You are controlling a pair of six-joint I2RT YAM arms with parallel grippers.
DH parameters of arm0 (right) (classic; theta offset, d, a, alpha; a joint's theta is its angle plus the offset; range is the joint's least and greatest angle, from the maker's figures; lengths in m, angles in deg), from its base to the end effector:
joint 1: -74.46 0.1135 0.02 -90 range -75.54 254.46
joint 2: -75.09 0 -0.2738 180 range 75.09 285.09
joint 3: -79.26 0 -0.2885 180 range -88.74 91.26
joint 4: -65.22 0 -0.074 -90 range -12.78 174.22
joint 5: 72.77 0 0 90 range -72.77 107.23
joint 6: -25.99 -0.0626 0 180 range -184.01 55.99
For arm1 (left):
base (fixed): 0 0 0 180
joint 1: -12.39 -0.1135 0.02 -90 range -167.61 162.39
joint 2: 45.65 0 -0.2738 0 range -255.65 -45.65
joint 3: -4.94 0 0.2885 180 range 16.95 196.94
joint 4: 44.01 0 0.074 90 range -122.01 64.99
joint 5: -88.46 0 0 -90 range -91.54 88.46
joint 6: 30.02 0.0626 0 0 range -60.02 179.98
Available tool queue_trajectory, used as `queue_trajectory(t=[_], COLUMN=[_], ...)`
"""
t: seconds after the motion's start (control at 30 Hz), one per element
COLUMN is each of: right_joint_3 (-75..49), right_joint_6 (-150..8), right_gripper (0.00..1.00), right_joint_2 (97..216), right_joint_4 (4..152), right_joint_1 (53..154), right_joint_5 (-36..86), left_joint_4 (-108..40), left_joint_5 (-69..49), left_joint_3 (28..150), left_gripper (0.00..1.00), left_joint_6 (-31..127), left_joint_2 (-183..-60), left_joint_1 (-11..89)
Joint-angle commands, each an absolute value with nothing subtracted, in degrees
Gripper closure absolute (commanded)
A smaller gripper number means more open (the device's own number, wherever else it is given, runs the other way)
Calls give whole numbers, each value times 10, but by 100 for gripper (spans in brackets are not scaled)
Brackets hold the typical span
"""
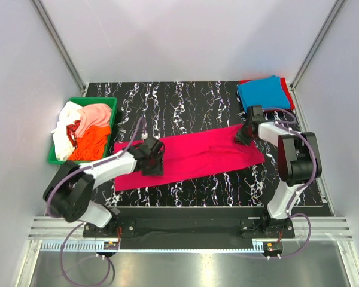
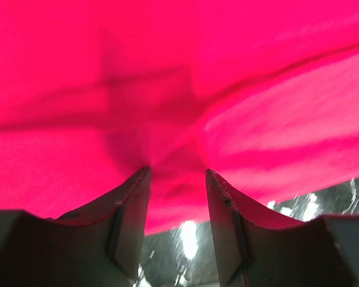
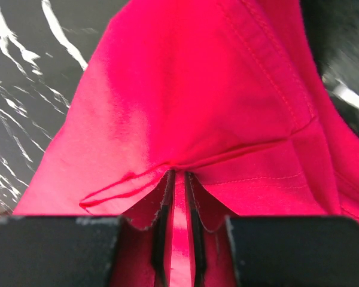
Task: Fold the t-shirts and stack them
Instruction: Fold the tshirt
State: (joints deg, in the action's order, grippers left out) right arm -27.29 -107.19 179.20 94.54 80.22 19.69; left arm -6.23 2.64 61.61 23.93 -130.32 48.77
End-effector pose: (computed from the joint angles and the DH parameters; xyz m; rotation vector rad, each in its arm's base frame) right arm 0.4009 0.0431 0.1137 0.8390 2.5251 0.3475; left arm 0.2485 -0.1774 0.1262 -0.0136 2.7458 -0.2672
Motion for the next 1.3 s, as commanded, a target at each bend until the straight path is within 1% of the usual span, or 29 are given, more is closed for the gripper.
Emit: queue_trajectory(t=[0.0,0.07,0.17,0.27,0.4,0.53,0.63,0.67,0.8,0.87,0.93,1.1,1.27], right_joint_3=[-232,-210,-145,-96,12,109,199,251,382,443,472,553,621], right_joint_6=[-1066,-1066,-1062,-1064,-1066,-1058,-1041,-1034,-1022,-1030,-1034,-1031,-1029], right_gripper=[81,81,81,81,81,80,79,78,78,78,78,78,78], right_joint_2=[1840,1857,1905,1970,2053,2110,2165,2180,2277,2303,2331,2372,2399], right_joint_4=[944,945,947,946,945,944,937,937,941,954,959,959,959], right_joint_1=[816,823,832,838,857,871,871,871,872,871,871,872,871], right_joint_5=[171,171,197,227,251,268,292,302,376,380,378,379,381], left_joint_4=[-17,-8,-3,-3,15,15,5,3,2,-4,-10,-40,-49], left_joint_5=[47,43,37,36,51,37,18,26,60,78,85,46,41], left_joint_3=[625,645,684,701,691,670,655,651,643,645,646,637,649], left_gripper=[52,52,52,51,51,54,55,56,56,56,56,57,57], left_joint_6=[202,205,233,266,304,313,312,311,305,306,306,293,269], left_joint_2=[-1225,-1192,-1127,-1104,-1106,-1141,-1193,-1221,-1283,-1310,-1328,-1383,-1405], left_joint_1=[486,486,486,487,486,486,487,487,488,487,488,499,541])
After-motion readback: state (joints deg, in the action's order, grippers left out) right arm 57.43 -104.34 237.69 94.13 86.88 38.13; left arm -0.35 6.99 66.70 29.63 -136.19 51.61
